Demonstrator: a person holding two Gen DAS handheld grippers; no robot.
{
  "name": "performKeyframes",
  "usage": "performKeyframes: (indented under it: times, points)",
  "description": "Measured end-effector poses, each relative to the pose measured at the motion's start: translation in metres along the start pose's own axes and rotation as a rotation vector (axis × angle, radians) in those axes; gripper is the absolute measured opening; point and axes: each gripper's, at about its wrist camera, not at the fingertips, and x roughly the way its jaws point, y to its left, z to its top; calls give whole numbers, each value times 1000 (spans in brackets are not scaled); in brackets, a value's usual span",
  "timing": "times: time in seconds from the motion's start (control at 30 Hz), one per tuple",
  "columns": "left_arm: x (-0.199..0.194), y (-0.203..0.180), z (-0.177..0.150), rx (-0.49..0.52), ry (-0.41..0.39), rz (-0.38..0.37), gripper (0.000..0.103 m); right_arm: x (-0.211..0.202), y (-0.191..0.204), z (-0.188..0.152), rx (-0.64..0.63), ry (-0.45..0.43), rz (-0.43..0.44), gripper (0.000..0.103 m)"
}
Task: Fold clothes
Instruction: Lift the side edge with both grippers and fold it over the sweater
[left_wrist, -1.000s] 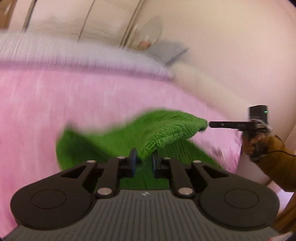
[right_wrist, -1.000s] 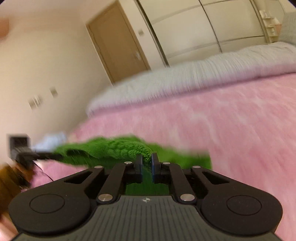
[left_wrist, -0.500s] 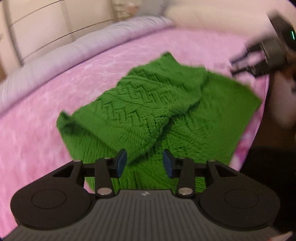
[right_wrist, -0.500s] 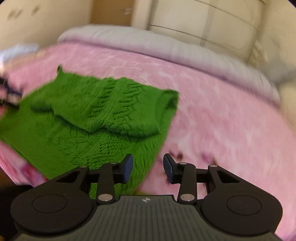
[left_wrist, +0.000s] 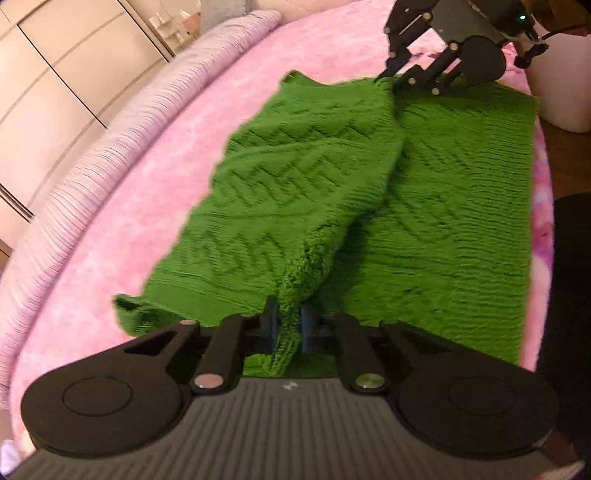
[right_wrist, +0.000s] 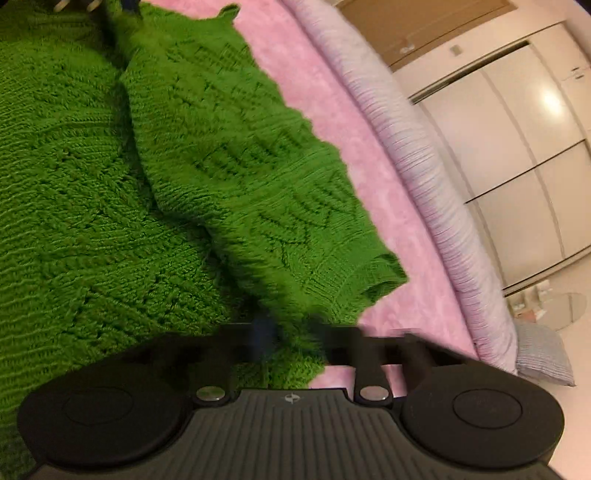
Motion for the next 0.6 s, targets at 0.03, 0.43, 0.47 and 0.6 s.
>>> performKeyframes:
  times: [0.03, 0.43, 0.47, 0.6]
  points:
    - [-7, 4, -1, -2, -3, 22, 8, -3, -2, 2, 4, -4, -1, 7]
    - [-55, -50, -41, -124, -24, 12, 8, -88, 39, -20, 173, 48, 28, 7]
    - [-58, -49, -42, -142, -30, 19, 8, -91, 44, -22, 175, 58, 24, 7]
    - [-73, -49, -41, -173, -50, 41, 8, -105, 39, -22, 213, 42, 2, 7]
